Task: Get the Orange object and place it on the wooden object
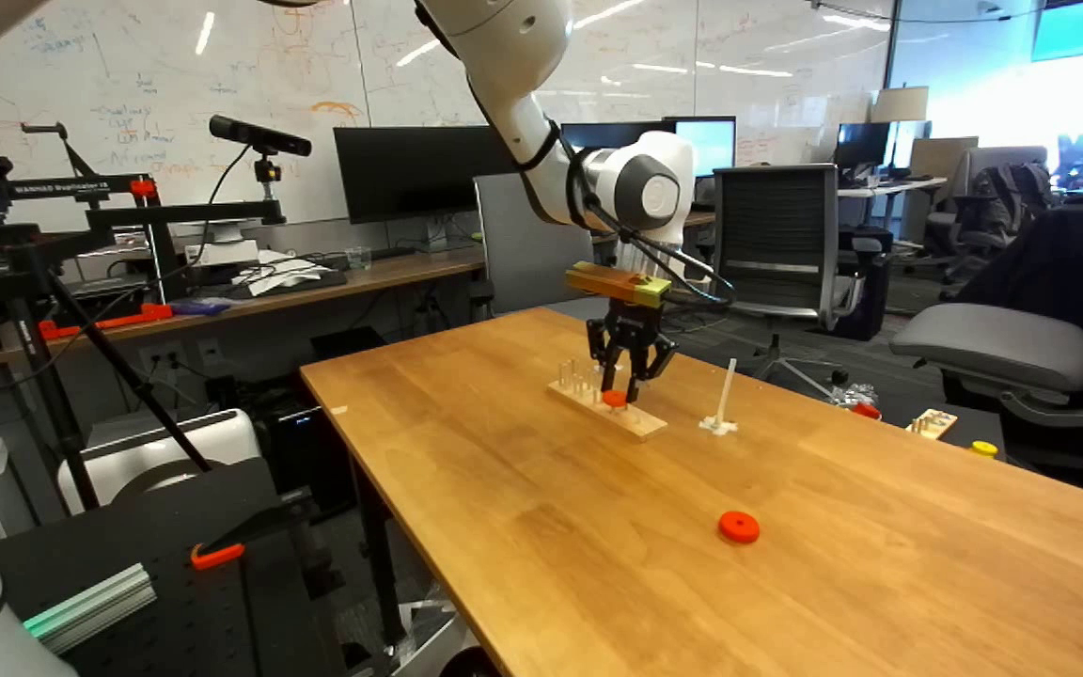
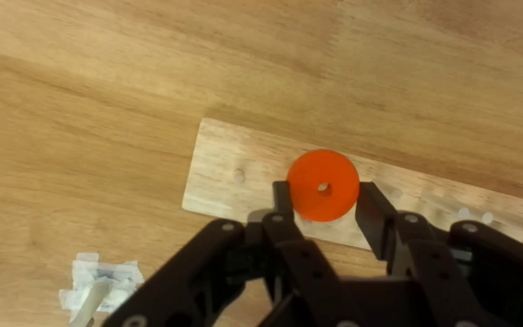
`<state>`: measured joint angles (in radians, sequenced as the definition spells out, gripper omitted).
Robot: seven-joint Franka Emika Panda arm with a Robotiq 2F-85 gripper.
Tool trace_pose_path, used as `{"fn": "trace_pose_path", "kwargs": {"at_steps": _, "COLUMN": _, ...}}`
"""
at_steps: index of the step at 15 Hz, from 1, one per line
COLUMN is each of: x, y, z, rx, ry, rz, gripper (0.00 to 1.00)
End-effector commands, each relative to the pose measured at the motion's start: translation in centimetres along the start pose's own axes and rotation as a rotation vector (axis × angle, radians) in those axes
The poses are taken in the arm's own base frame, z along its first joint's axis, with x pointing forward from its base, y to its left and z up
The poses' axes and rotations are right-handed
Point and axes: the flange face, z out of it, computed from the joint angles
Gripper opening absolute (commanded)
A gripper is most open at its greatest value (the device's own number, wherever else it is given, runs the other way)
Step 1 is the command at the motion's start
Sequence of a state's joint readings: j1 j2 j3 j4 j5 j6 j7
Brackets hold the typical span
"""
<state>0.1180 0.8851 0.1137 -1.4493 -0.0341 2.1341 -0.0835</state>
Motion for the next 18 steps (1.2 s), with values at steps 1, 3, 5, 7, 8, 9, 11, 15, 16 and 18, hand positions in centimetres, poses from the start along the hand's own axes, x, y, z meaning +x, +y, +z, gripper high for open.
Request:
{"fn": "trace_pose_path", "kwargs": {"at_steps": 1, "x": -1.0, "y": 0.1, "z": 0.2, "rx": 0.009, "ry": -0.022, "rz": -0.004, "gripper": 0.16}}
{"fn": "trace_pose_path", "kwargs": {"at_steps": 3, "x": -1.2, "y": 0.1, "z": 0.1, "rx": 0.011, "ry": -0.023, "rz": -0.005, "gripper": 0.16}}
{"fn": "trace_pose_path", "kwargs": {"at_steps": 5, "x": -1.3, "y": 0.2, "z": 0.2, "rx": 0.01, "ry": -0.027, "rz": -0.005, "gripper": 0.16}}
{"fn": "trace_pose_path", "kwargs": {"at_steps": 7, "x": -1.5, "y": 0.1, "z": -0.1, "rx": 0.013, "ry": -0.026, "rz": -0.008, "gripper": 0.16}}
{"fn": "trace_pose_path", "kwargs": {"at_steps": 8, "x": -1.6, "y": 0.1, "z": -0.2, "rx": 0.014, "ry": -0.025, "rz": -0.009, "gripper": 0.16}}
{"fn": "trace_pose_path", "kwargs": {"at_steps": 9, "x": -1.8, "y": 0.0, "z": -0.3, "rx": 0.015, "ry": -0.023, "rz": -0.01, "gripper": 0.16}}
{"fn": "trace_pose_path", "kwargs": {"at_steps": 11, "x": -2.0, "y": -0.1, "z": -0.2, "rx": 0.015, "ry": -0.027, "rz": -0.013, "gripper": 0.16}}
{"fn": "trace_pose_path", "kwargs": {"at_steps": 15, "x": -2.2, "y": 0.0, "z": 0.3, "rx": 0.016, "ry": -0.038, "rz": -0.014, "gripper": 0.16}}
{"fn": "trace_pose_path", "kwargs": {"at_steps": 16, "x": -2.1, "y": 0.0, "z": 0.5, "rx": 0.015, "ry": -0.042, "rz": -0.012, "gripper": 0.16}}
{"fn": "trace_pose_path", "kwargs": {"at_steps": 18, "x": -2.2, "y": 0.0, "z": 0.7, "rx": 0.018, "ry": -0.051, "rz": -0.011, "gripper": 0.23}}
